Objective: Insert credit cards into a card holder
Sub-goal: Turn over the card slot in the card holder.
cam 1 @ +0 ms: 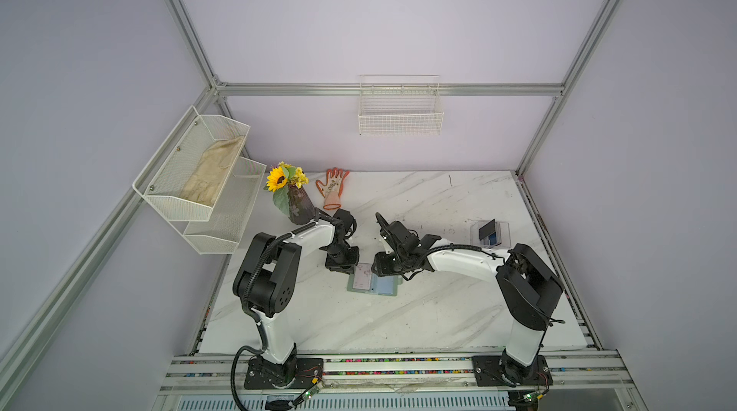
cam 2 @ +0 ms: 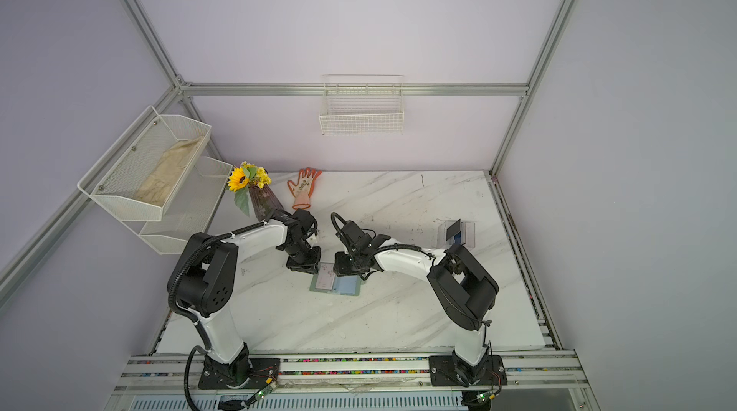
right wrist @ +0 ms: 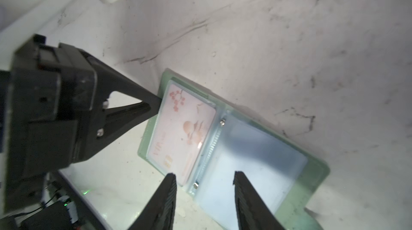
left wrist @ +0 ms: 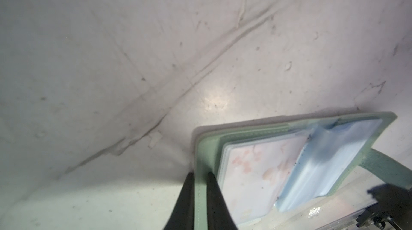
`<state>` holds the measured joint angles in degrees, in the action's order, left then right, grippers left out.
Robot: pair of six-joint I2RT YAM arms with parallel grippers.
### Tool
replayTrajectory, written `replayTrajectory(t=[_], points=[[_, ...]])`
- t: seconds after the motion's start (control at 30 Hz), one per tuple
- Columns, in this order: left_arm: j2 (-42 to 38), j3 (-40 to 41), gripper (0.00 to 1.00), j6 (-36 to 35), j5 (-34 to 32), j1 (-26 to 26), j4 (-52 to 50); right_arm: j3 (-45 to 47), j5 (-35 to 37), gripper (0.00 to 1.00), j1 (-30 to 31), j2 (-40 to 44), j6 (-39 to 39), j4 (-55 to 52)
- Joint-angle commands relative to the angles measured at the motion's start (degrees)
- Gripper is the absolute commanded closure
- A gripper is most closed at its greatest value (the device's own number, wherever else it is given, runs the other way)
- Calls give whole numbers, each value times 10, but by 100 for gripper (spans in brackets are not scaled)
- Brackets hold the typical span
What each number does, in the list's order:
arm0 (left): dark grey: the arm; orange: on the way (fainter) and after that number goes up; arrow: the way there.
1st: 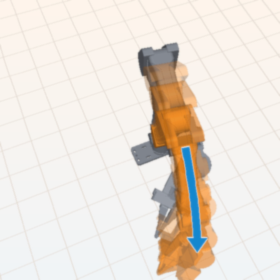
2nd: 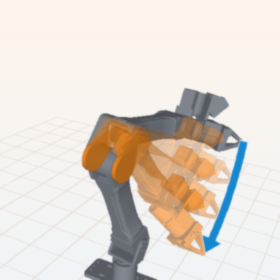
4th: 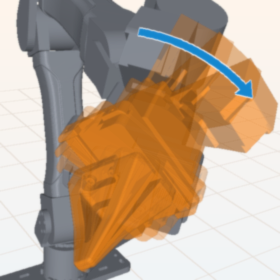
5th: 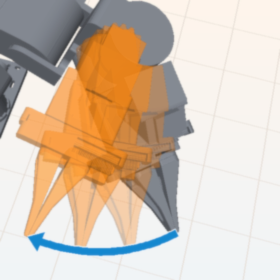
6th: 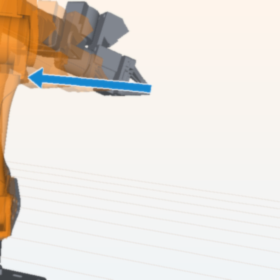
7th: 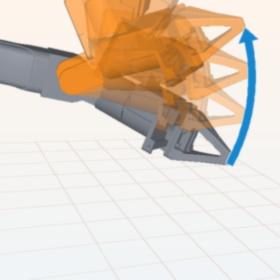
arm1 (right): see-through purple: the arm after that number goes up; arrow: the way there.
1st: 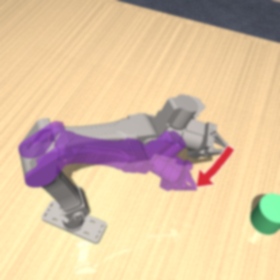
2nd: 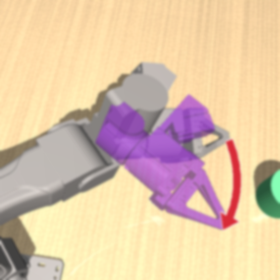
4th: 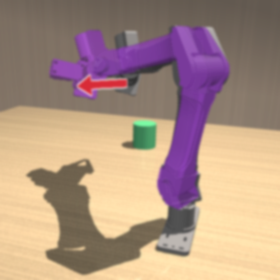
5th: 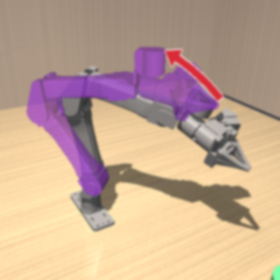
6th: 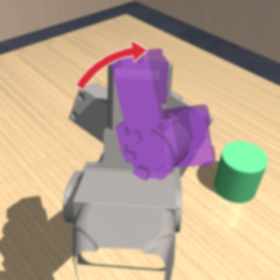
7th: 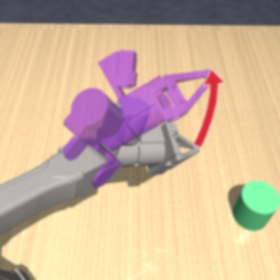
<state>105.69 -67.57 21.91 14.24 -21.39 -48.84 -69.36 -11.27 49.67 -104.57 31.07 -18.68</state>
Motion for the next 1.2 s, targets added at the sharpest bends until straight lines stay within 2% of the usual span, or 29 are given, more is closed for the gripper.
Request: replayTrajectory(t=[0.0,0.23,0.43,0.63,0.7,0.8,0.87,1.03,1.17], points=[[12,20,87,3,9,0,11,-11,68,50,4,-5,-29,-50],[15,19,87,2,10,1,11,0,93,44,20,-15,-63,-41],[16,20,87,2,11,0,11,4,120,43,44,-55,-78,-36],[15,21,87,3,11,0,11,-6,180,43,61,-96,-72,-83],[16,22,87,4,10,0,11,-6,183,48,67,-107,-71,-93],[15,20,87,3,9,0,11,-11,180,64,71,-120,-66,-108],[15,18,87,2,10,0,11,-15,177,71,71,-127,-64,-115],[18,12,87,1,10,1,9,-27,168,77,72,-123,-59,-116],[19,3,87,-1,11,2,5,-40,157,78,72,-113,-59,-112]])
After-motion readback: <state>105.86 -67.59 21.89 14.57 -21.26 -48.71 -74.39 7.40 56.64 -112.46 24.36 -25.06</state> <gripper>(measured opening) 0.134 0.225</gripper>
